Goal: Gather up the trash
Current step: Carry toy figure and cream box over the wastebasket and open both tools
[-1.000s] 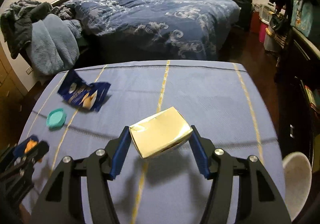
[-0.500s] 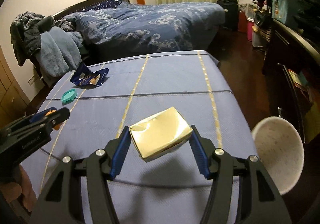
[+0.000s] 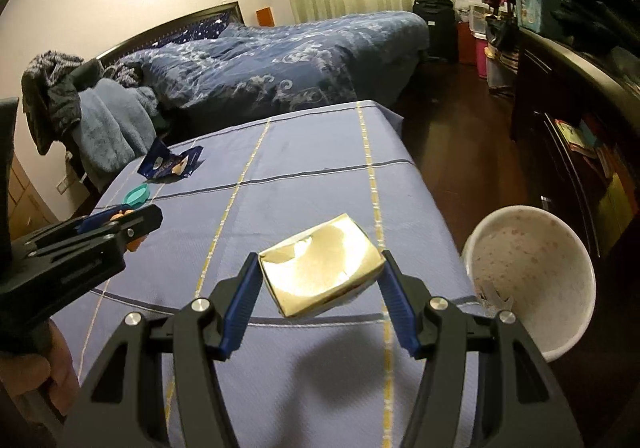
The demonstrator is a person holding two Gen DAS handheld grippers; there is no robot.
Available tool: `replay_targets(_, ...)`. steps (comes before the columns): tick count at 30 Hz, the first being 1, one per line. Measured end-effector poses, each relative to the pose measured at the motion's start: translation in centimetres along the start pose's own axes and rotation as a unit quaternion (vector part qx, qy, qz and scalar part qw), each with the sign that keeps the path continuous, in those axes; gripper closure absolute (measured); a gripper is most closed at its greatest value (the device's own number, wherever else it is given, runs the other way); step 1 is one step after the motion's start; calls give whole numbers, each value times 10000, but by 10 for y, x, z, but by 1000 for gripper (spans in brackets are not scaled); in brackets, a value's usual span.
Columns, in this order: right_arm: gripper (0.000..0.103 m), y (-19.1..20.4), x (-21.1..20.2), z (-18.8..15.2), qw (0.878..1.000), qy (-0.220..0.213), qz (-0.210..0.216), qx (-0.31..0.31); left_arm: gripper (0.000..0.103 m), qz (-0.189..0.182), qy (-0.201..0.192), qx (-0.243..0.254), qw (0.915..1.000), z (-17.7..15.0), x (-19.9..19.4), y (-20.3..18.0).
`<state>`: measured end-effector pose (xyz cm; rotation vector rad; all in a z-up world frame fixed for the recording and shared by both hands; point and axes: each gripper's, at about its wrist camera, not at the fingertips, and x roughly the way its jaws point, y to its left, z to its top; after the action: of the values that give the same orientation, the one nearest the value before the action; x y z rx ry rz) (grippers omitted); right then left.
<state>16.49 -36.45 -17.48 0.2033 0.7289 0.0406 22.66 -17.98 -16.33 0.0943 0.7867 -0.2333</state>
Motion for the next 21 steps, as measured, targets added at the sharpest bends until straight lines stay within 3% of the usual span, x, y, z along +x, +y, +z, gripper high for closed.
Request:
replay_targets(11, 43, -53, -28, -8, 9983, -301, -254, 440, 62, -344, 17, 643, 9973, 8, 7, -71)
replay_targets(21, 43, -117, -44, -23, 9914, -437, -631, 1062, 62, -756, 84, 1318, 9883, 13, 23, -146)
